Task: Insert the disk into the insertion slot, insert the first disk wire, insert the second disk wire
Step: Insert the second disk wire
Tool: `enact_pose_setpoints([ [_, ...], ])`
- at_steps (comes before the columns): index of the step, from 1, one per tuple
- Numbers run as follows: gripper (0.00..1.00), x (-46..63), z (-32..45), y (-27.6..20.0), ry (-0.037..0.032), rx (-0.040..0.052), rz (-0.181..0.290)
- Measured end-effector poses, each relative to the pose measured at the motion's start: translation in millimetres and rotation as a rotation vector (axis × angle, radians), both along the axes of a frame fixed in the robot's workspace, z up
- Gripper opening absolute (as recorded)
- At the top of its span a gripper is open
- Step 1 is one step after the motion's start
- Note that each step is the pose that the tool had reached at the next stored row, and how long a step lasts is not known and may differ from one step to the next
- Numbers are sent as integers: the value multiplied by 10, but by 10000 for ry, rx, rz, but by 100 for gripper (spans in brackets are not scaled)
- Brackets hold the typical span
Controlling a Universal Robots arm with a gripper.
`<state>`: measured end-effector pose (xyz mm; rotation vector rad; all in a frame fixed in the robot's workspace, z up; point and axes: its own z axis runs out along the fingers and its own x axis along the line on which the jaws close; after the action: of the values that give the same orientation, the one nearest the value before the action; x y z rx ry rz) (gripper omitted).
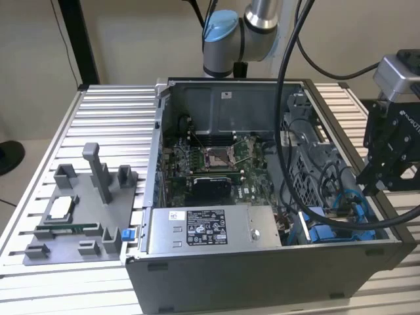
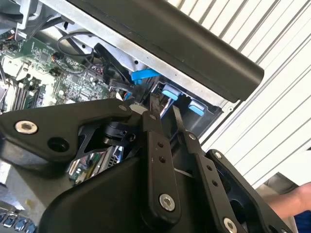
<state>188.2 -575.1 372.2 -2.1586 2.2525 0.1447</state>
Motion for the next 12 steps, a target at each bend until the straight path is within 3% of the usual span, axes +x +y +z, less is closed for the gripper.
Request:
enact_pose_setpoints([
  [4, 100, 1, 1, 9, 63, -1, 0],
  [6, 100, 1, 26, 9, 154, 1, 0],
  [8, 100, 0, 69, 9, 198, 2, -1],
  [12, 100, 2, 83, 27, 212, 2, 0],
])
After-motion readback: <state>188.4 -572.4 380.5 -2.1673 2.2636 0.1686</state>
